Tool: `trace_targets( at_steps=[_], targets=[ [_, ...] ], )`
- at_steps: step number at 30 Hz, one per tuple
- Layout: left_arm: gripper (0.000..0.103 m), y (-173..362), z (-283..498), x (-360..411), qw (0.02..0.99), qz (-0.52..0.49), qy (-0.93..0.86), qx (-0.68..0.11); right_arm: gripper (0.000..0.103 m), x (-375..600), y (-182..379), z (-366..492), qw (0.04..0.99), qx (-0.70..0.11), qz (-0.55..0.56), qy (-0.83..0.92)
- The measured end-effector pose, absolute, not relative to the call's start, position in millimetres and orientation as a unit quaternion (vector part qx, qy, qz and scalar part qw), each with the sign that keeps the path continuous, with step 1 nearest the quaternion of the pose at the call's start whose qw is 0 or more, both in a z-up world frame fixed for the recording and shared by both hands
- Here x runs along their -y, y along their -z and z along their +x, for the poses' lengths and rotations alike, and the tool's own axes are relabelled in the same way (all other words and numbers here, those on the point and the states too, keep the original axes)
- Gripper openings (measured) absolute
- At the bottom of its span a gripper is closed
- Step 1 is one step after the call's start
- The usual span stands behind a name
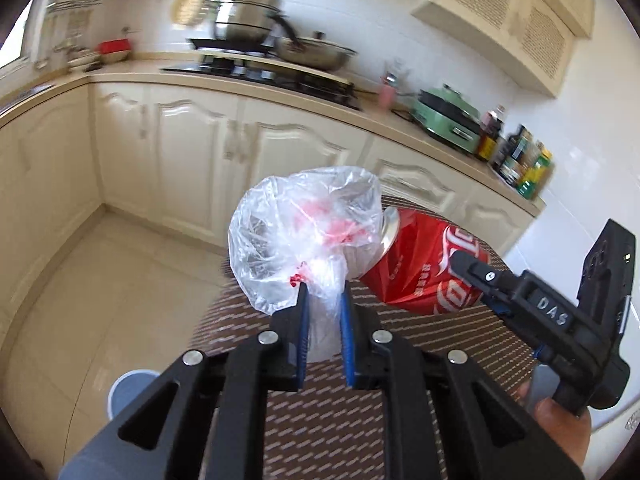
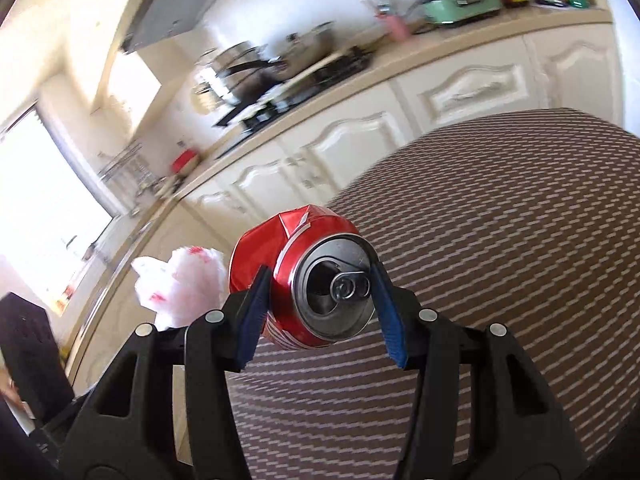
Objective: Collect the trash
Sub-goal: 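Carry the cola can and plastic bag over the bin and open the left tool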
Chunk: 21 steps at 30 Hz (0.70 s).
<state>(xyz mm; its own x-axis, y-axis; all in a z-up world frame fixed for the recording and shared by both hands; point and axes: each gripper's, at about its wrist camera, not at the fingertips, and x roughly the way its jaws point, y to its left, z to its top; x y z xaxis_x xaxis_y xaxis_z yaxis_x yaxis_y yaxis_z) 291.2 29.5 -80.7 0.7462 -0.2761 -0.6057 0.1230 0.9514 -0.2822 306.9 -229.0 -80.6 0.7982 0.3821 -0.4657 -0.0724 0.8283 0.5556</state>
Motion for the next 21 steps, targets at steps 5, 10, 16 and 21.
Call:
trace_targets(
  at_steps=[5,10,16,21],
  targets=[
    [0.013,96,259,-106,0.928,-0.144,0.037,-0.343,0.05,152,78,302,0.906,-0.304,0.231,-0.181],
    [0.013,123,238,-175,0.916,-0.171,-0.024,-0.361,0.05,65,96,306,0.891,-0.336,0.193,-0.235],
    [0.013,164,222,-239,0.895,-0.202,-0.069,-0.392,0.05,-11,135,312,0.871,-0.381,0.153,-0.269],
    [0.013,204,222,-277,0.872,-0.225,-0.093,-0.426,0.05,-53,169,320,0.861,-0.41,0.12,-0.275]
  ],
)
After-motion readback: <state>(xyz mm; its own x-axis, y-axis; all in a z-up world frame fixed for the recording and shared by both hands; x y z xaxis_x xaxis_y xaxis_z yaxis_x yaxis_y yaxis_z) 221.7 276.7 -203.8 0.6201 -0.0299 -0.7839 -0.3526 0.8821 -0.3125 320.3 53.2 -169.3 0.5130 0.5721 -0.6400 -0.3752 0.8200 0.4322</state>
